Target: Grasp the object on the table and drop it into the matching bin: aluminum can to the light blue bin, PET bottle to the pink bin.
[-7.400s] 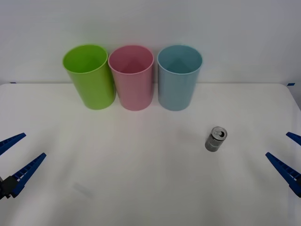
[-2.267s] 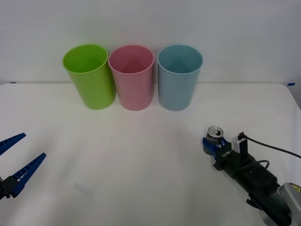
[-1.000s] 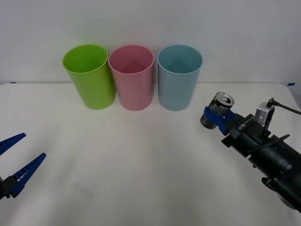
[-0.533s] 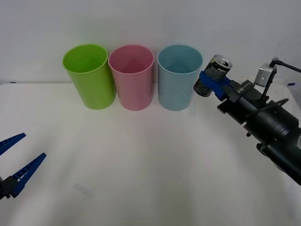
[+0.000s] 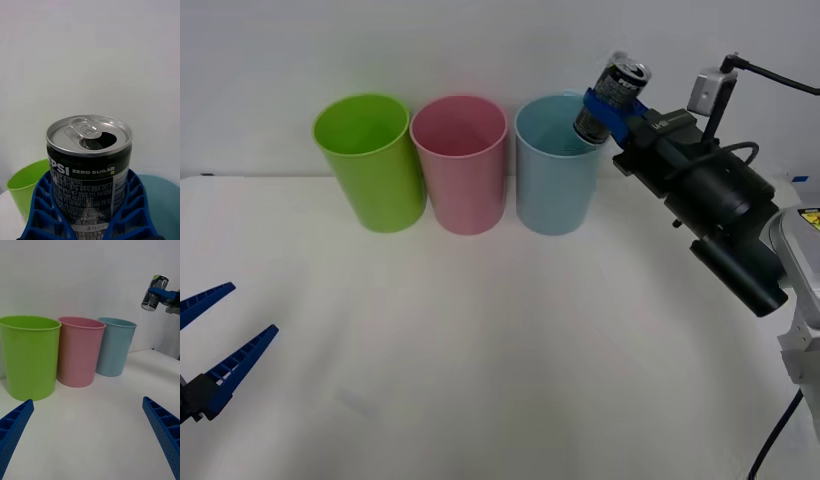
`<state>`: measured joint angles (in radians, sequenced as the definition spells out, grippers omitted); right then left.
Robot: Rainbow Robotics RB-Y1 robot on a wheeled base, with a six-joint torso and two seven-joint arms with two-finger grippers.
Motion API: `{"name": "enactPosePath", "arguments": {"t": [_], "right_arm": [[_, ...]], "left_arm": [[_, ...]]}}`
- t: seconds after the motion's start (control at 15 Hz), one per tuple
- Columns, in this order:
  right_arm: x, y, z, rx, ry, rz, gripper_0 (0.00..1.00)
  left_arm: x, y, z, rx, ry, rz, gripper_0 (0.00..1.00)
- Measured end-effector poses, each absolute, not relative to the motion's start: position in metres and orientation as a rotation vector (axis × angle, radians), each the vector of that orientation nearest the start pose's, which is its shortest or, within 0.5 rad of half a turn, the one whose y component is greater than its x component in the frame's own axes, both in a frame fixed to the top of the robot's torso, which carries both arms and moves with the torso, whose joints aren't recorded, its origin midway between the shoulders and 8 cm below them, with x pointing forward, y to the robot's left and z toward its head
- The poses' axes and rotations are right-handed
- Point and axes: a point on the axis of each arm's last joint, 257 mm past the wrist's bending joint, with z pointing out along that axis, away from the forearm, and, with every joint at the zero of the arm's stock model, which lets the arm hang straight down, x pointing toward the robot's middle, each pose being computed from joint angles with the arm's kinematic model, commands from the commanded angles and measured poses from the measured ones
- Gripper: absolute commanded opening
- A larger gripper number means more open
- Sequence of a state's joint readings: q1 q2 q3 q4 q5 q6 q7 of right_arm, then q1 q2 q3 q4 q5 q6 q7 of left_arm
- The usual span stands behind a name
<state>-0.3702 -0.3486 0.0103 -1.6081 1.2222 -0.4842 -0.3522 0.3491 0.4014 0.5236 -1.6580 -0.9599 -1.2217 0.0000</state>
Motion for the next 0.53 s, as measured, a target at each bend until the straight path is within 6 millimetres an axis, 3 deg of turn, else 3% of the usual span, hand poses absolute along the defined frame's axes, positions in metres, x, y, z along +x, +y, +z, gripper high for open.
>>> {"name": "enactPosePath", "arguments": {"t": [0.53], "right_arm": [[0.631, -0.113, 0.005, -0.258, 1.253, 0.554, 0.0]], "left_arm": [[0.342, 0.33, -0.169, 0.465, 1.441, -0.567, 1.0]]}}
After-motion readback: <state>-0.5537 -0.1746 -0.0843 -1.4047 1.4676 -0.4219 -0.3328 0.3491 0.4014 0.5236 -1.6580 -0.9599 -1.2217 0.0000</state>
